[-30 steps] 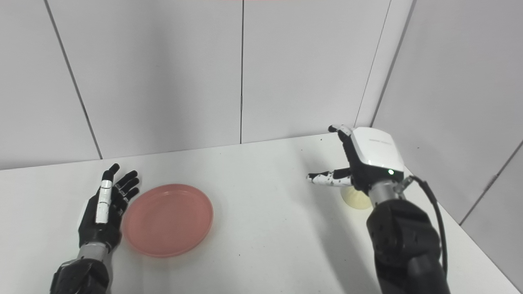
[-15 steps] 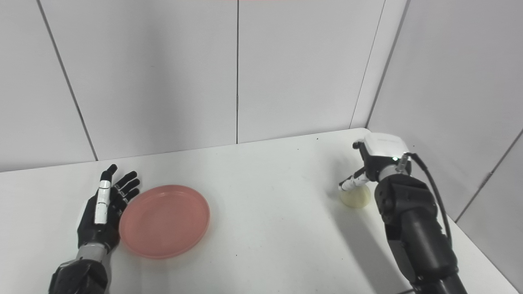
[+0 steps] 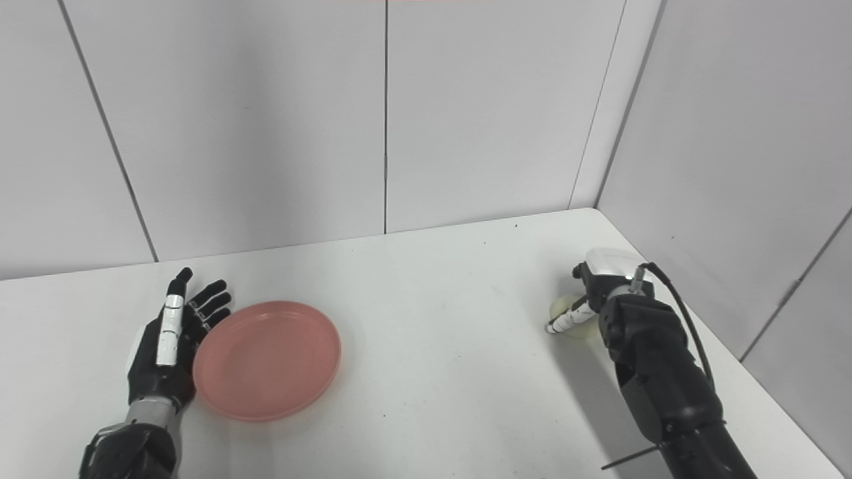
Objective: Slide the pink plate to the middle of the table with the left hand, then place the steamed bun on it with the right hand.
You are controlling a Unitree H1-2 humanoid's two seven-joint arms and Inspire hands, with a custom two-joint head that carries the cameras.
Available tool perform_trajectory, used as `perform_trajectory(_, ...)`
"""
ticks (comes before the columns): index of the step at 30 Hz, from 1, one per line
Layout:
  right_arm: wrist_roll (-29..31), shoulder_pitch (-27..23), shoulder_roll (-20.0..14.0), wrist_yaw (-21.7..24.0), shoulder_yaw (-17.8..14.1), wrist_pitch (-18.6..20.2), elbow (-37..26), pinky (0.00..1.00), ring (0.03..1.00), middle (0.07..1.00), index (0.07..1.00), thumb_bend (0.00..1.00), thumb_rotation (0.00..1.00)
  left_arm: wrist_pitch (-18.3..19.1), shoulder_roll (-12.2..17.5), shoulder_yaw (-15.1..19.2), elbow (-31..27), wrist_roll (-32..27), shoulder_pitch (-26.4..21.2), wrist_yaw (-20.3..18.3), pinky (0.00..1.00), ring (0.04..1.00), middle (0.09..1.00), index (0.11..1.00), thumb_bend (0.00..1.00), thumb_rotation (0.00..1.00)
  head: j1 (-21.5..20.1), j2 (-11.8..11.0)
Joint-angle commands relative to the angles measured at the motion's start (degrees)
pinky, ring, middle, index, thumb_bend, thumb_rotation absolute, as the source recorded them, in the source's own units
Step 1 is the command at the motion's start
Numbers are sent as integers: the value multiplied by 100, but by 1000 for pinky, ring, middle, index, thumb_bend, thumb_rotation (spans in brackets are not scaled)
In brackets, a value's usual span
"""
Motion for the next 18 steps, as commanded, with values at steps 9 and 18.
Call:
perform_trajectory(9, 102, -177, -48, 121, -382, 4, -146, 595, 695, 759, 788, 1000, 383, 279, -39, -23, 98, 10, 156, 3, 801, 797, 788, 960, 728, 840, 38, 67)
perform_trajectory(18, -87, -241, -108, 827, -542, 4, -143, 207, 284, 402, 655, 847, 171, 314, -57, -21, 81, -7, 148, -9, 792, 783, 774, 964, 735, 839, 90, 131)
